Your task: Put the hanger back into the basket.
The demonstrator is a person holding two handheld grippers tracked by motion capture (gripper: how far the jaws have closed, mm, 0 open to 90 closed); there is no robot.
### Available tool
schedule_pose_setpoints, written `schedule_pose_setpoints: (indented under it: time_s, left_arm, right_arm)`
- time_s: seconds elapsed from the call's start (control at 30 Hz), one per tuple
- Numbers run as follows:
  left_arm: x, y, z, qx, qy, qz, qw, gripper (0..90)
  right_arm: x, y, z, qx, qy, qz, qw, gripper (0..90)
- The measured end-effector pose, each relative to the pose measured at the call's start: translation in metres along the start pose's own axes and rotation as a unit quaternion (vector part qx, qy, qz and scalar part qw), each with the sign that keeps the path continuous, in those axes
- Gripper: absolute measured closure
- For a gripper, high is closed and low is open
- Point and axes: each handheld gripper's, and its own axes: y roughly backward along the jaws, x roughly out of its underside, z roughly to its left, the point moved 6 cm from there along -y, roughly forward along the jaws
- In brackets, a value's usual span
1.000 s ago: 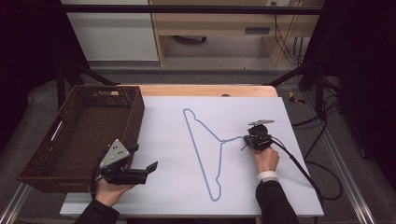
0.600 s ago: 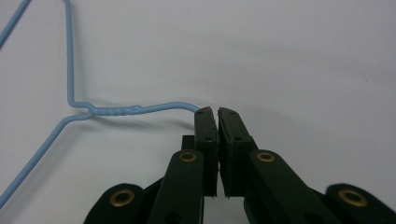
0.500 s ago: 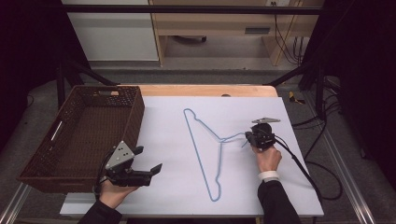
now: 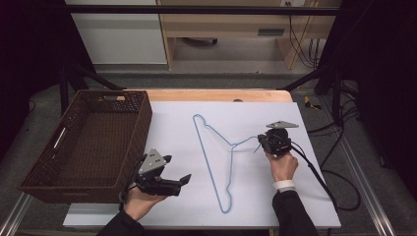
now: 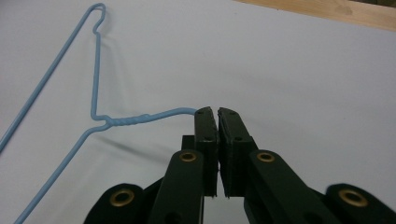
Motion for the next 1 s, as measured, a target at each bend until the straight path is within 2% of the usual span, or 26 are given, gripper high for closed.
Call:
schedule_pose_setpoints:
  time_s: [0.2, 0.47, 0.77, 1.0]
  left_arm:
    - [-0.017, -0.028, -0.013, 0.015, 0.004, 0.001, 0.9999, 11.1]
    - [-0.025, -0.068, -0.020, 0.014, 0.017, 0.011, 0.9997, 13.3]
    - [-0.017, -0.122, -0.023, 0.002, 0.030, 0.048, 0.9984, 17.1]
    - [-0.009, -0.154, -0.032, 0.015, 0.046, 0.068, 0.9965, 24.3]
  right_arm:
    - [-0.002, 0.002, 0.001, 0.002, 0.004, -0.005, 1.0000, 87.5]
    - [-0.003, 0.003, 0.002, 0.001, 0.006, -0.006, 1.0000, 87.5]
    - [-0.004, 0.004, 0.002, -0.003, 0.007, -0.009, 0.9999, 87.4]
    - [-0.004, 0.004, 0.003, -0.003, 0.004, -0.010, 0.9999, 87.4]
